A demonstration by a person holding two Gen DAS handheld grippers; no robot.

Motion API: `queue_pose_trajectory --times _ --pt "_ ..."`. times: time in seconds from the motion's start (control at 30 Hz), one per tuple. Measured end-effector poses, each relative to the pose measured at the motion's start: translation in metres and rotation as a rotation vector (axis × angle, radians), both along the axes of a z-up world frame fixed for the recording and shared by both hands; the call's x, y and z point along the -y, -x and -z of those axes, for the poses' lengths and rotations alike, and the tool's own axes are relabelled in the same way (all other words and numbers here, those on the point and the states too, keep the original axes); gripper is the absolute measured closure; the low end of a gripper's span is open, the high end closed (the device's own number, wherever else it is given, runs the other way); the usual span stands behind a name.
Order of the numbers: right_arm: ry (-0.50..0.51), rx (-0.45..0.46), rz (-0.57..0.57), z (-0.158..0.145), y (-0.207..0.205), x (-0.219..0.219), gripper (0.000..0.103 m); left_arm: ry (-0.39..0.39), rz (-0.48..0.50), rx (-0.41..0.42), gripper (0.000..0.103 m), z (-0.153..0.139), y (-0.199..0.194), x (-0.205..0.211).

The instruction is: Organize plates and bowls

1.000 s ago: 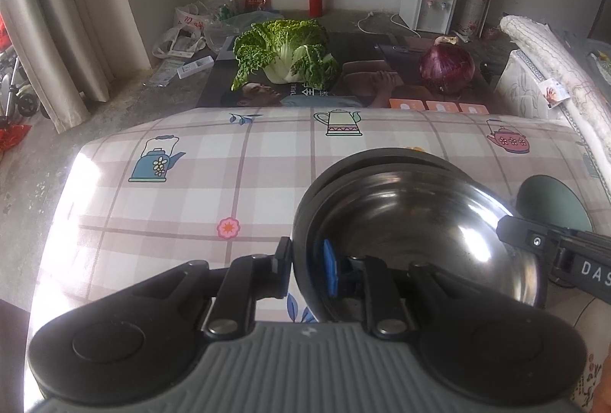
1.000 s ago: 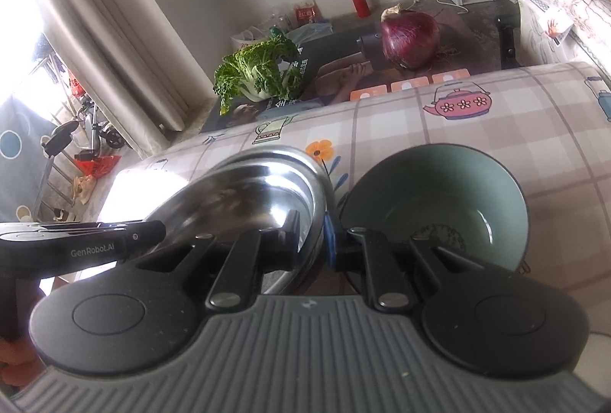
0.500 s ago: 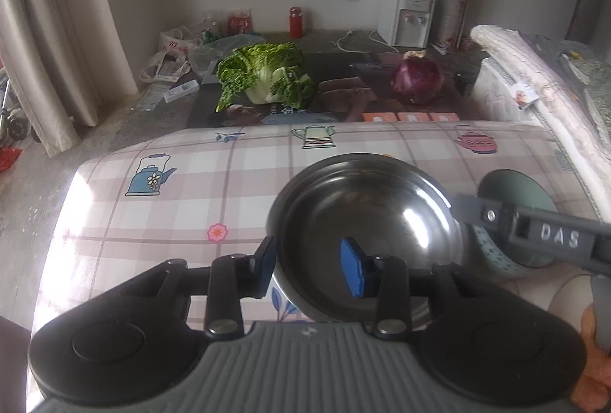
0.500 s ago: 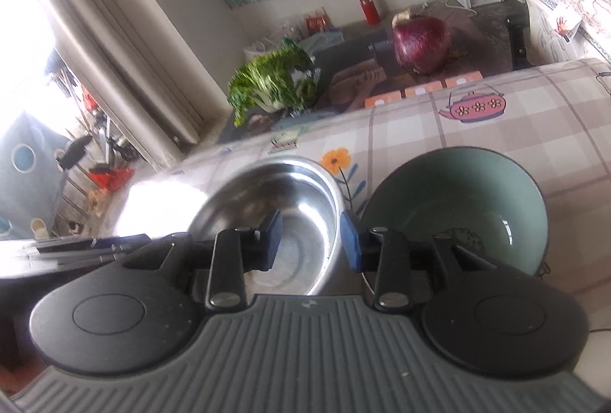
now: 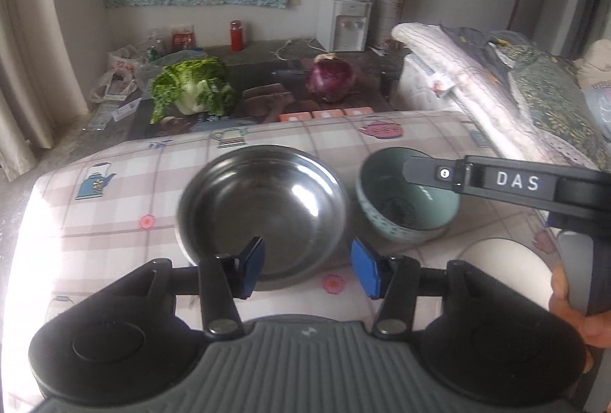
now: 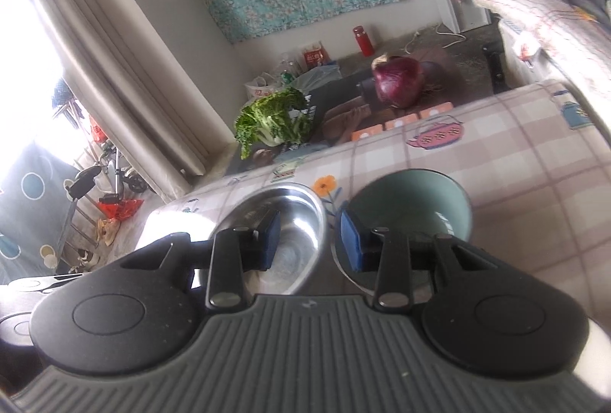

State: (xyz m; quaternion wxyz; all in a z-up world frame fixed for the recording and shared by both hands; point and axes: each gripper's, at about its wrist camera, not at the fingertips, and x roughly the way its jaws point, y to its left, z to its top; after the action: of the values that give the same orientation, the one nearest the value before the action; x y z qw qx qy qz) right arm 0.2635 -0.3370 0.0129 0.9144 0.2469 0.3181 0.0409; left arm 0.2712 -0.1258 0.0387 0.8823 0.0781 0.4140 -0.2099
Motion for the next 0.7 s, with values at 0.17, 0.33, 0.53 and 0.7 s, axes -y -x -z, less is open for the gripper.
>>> queue_pose_trajectory --times 0.17,0.33,0.53,0.7 --pt "0.003 -0.017 0.028 0.003 0.024 0.02 0.069 0.02 0.033 -0.012 0.051 0.007 0.015 0.021" --pt "0.017 -0.041 0.059 0.01 0.041 0.043 0.069 0.084 0.038 -0.047 0.051 0.014 0.021 0.037" --pt "0.021 -0.076 0.109 0.022 0.052 0.075 0.069 0.129 0.014 -0.081 0.051 0.021 0.017 0.056" --pt "-0.001 -0.107 0.12 0.037 0.043 0.093 0.069 0.152 -0.021 -0.107 0.054 0.028 0.007 0.067"
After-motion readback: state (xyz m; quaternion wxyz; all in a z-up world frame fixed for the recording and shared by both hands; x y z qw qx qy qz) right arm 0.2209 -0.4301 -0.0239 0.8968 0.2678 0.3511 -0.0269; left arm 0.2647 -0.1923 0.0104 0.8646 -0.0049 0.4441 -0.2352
